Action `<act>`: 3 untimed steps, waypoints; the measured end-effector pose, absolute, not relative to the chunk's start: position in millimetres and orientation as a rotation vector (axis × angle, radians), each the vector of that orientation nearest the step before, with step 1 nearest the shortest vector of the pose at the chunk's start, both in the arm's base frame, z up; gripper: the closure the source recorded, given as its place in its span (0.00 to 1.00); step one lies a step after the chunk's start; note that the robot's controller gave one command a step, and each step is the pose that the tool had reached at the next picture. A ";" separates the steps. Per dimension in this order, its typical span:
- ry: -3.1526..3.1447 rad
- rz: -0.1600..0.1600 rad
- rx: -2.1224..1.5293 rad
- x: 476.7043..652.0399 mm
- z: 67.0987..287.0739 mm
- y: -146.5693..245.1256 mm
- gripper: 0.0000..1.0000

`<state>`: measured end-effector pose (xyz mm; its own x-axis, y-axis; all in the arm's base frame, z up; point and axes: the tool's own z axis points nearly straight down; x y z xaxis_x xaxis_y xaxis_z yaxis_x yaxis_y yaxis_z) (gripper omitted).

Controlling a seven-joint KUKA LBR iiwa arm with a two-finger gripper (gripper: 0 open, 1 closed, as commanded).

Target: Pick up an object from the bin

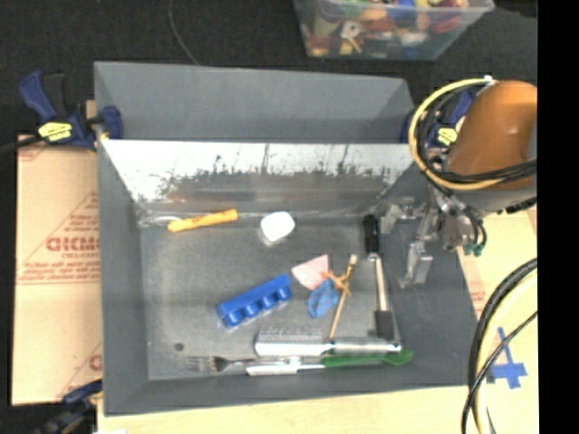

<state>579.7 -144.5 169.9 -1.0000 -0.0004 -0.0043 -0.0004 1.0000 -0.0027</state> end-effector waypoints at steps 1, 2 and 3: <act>3.080 -0.003 -0.608 603.6 71.1 -76.3 0.00; 3.085 -0.008 -0.538 602.5 131.6 -79.7 0.00; 3.032 0.000 -0.826 590.1 99.7 -55.1 0.00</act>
Offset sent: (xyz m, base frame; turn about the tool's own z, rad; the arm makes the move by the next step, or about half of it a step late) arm 0.0208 0.0652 -0.0403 -0.3438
